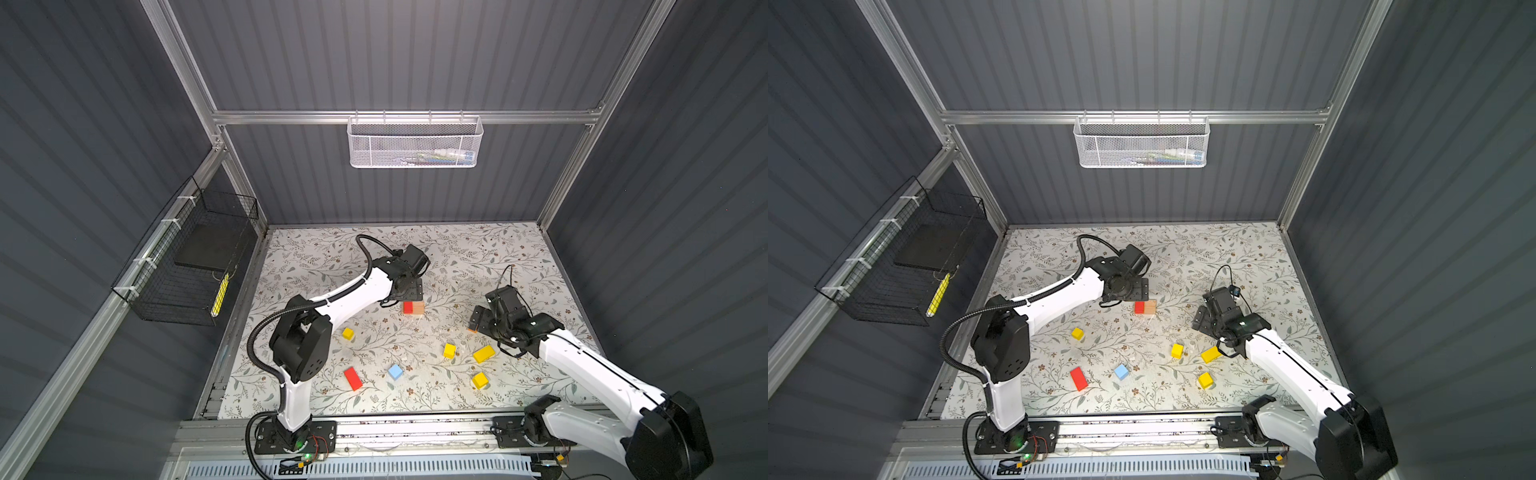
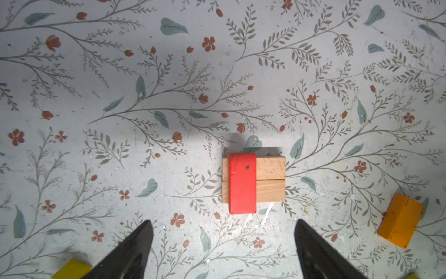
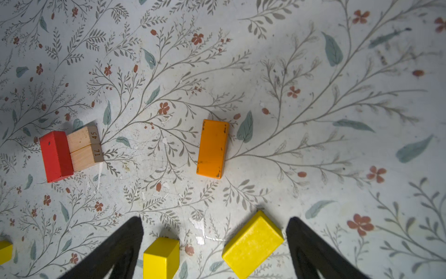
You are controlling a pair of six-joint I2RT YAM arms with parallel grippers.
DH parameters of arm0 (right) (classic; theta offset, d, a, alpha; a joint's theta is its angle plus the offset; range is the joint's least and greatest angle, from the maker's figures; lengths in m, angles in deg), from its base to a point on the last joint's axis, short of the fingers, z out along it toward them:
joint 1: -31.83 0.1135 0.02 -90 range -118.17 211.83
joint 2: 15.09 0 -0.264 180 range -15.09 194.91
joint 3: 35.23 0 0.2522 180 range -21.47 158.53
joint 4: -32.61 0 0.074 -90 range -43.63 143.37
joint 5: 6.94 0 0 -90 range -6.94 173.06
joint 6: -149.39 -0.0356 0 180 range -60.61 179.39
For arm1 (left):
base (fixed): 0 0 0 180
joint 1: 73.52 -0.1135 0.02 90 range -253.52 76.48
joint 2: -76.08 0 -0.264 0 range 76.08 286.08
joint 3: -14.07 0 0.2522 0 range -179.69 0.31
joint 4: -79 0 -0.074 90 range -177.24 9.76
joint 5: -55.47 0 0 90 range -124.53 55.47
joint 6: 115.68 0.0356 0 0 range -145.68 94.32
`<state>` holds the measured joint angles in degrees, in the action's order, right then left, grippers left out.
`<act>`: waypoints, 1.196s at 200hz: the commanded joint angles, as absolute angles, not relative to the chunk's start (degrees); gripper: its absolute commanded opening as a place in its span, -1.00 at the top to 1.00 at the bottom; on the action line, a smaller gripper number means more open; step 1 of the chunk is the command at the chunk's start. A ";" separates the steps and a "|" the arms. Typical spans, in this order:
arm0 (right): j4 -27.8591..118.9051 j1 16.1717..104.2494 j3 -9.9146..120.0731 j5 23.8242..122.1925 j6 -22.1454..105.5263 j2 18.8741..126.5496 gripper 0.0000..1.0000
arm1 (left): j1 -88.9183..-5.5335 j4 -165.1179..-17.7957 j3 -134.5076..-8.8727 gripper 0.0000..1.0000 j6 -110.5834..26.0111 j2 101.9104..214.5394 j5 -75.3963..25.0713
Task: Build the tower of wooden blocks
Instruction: 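Open and lift the left gripper while the right gripper moves over yellow blocks, then lower the right gripper and close it on the long yellow block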
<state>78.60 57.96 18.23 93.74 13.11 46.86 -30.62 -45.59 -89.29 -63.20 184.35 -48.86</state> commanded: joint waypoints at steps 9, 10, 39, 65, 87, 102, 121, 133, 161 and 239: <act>84.57 59.74 17.71 93.86 7.92 45.75 -0.80 | -33.73 -51.21 -83.73 -0.83 -60.34 179.48 -46.48; 84.72 59.85 17.68 93.82 7.77 45.74 -0.80 | -33.85 -51.38 -83.59 -0.83 -60.32 179.37 -46.40; 87.36 62.21 17.34 92.91 3.84 46.03 -0.71 | -35.60 -54.77 -77.79 -0.83 -59.45 175.91 -44.51; 91.37 64.29 17.52 93.29 -0.23 46.99 -0.66 | -36.33 -55.72 -75.48 -0.83 -58.43 173.89 -44.33; 93.43 65.60 17.43 92.75 -2.62 47.82 -0.63 | -36.68 -56.27 -74.09 -0.83 -57.71 172.42 -45.01; 93.59 65.90 17.04 92.00 -3.51 48.41 -0.62 | -37.03 -56.77 -73.29 -0.83 -57.41 171.66 -45.32; 92.64 65.90 15.76 91.15 -4.71 48.61 -0.57 | -37.26 -57.21 -72.60 -0.83 -56.94 171.14 -45.35; 92.15 65.88 15.29 91.05 -5.18 48.63 -0.54 | -37.43 -57.30 -72.35 -0.83 -56.71 171.00 -45.39; 91.49 65.75 15.31 91.08 -6.03 51.10 -0.52 | -37.63 -57.49 -71.65 -0.83 -56.58 170.55 -45.46; 90.12 63.30 15.06 89.91 -6.18 52.84 -0.41 | -38.18 -57.79 -70.95 -0.84 -56.18 170.48 -45.67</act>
